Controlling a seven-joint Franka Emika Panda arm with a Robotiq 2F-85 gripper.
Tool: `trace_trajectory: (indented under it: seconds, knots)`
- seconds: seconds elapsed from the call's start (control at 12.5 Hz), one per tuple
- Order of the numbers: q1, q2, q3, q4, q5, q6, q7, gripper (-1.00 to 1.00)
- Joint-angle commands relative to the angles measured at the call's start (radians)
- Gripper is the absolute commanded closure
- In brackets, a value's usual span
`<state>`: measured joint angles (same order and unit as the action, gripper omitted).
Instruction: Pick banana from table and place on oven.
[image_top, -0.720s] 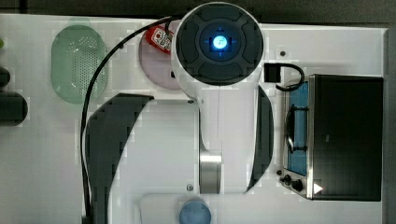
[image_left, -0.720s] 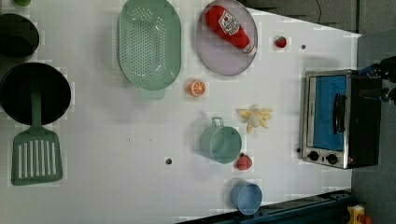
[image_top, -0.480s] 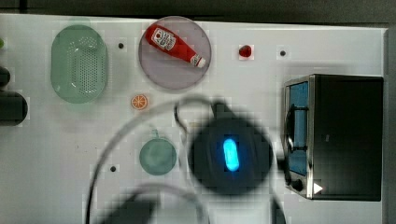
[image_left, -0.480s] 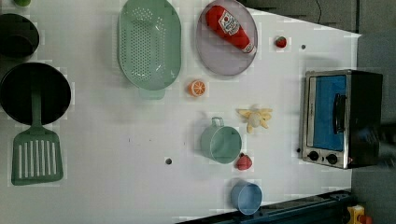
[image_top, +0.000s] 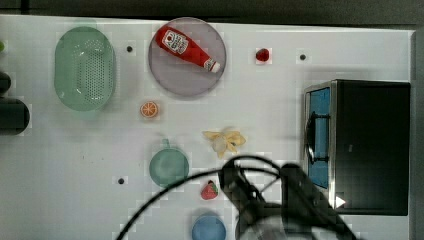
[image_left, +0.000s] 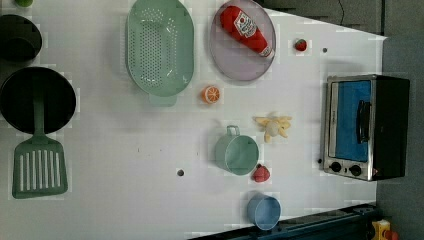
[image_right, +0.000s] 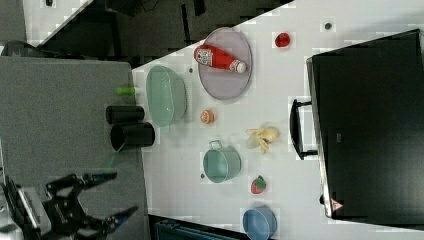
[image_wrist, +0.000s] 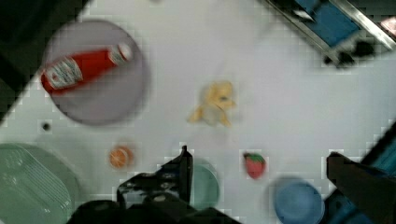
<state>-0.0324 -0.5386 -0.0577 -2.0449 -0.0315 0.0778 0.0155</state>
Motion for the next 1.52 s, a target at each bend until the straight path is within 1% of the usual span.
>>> trace_trajectory:
  seconds: [0.08, 0.4, 0.56, 1.12, 1.28, 1.52]
  knots:
    - [0.009, 0.201, 0.013, -0.079, 0.003, 0.05, 0.057, -1.0]
    - [0.01, 0.409, 0.014, -0.09, 0.003, 0.226, 0.055, -1.0]
    - [0.011, 0.488, 0.015, -0.115, 0.003, 0.345, 0.055, -1.0]
    - [0.012, 0.657, 0.017, -0.356, 0.003, 0.809, 0.055, -1.0]
    - [0.012, 0.721, 0.023, -0.38, 0.003, 0.876, 0.055, -1.0]
    - [0.013, 0.816, 0.026, -0.38, 0.003, 0.953, 0.055, -1.0]
